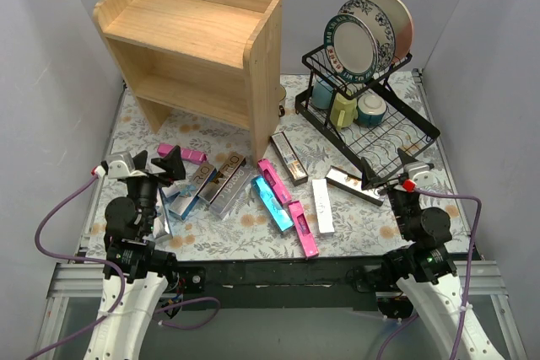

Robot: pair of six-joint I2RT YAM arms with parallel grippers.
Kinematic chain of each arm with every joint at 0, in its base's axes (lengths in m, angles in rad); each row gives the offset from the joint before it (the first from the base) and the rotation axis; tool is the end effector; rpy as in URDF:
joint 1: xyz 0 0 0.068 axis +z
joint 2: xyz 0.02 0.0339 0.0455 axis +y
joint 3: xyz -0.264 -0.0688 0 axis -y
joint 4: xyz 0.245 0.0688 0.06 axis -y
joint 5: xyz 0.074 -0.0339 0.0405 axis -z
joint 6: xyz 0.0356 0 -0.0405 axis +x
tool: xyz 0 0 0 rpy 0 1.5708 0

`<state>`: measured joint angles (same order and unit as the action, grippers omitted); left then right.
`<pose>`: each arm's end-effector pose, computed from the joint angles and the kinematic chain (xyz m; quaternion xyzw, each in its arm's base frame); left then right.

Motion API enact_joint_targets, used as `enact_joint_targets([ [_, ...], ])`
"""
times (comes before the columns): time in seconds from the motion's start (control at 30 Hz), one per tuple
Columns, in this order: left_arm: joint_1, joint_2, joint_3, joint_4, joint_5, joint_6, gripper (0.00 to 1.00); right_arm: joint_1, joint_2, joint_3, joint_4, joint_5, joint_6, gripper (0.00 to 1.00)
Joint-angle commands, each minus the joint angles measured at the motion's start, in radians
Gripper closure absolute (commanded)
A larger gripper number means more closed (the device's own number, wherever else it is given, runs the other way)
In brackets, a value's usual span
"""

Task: Place and organize the toothpastes onto the shelf
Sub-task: Pick up the toothpaste from the center of the board.

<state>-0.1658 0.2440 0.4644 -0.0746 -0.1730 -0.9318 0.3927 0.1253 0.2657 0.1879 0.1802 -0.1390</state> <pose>0.0974 -0.0101 0.3052 -0.3040 0.5797 -0.3451 0.6727 0.0906 0.0306 0.2753 -0.0817 0.5785 0.0505 0.8100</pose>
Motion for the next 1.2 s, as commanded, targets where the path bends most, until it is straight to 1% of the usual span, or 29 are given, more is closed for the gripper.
enact_joint_targets([
  [0.0,0.008,0.02,-0.006,-0.005,-0.029,-0.005,0.02,-0.003,-0.023,0.029,0.041,0.016,-0.014,0.01],
  [0.13,0.008,0.034,-0.003,-0.01,-0.062,-0.036,0.02,-0.003,-0.039,0.018,0.05,0.019,-0.014,0.01],
  [0.23,0.009,0.064,0.005,-0.028,-0.117,-0.065,0.02,-0.003,-0.05,0.009,0.059,0.022,-0.014,0.01],
  [0.43,0.009,0.13,0.026,-0.091,-0.229,-0.143,0.02,-0.002,-0.067,0.003,0.062,0.027,-0.005,0.01],
  [0.57,0.009,0.161,0.037,-0.14,-0.278,-0.188,0.02,-0.002,-0.07,0.0,0.061,0.018,-0.001,0.01],
  [0.77,0.009,0.195,0.04,-0.195,-0.309,-0.262,0.02,0.008,-0.096,-0.013,0.073,0.031,0.003,0.01],
  [0.93,0.009,0.256,0.043,-0.238,-0.307,-0.364,0.02,0.015,-0.119,-0.017,0.071,0.05,0.003,0.02],
  [0.97,0.009,0.268,0.048,-0.258,-0.315,-0.381,0.02,0.015,-0.145,-0.017,0.071,0.051,0.003,0.01],
  [1.17,0.009,0.386,0.06,-0.359,-0.391,-0.55,0.02,0.024,-0.165,-0.022,0.07,0.076,0.004,0.02],
])
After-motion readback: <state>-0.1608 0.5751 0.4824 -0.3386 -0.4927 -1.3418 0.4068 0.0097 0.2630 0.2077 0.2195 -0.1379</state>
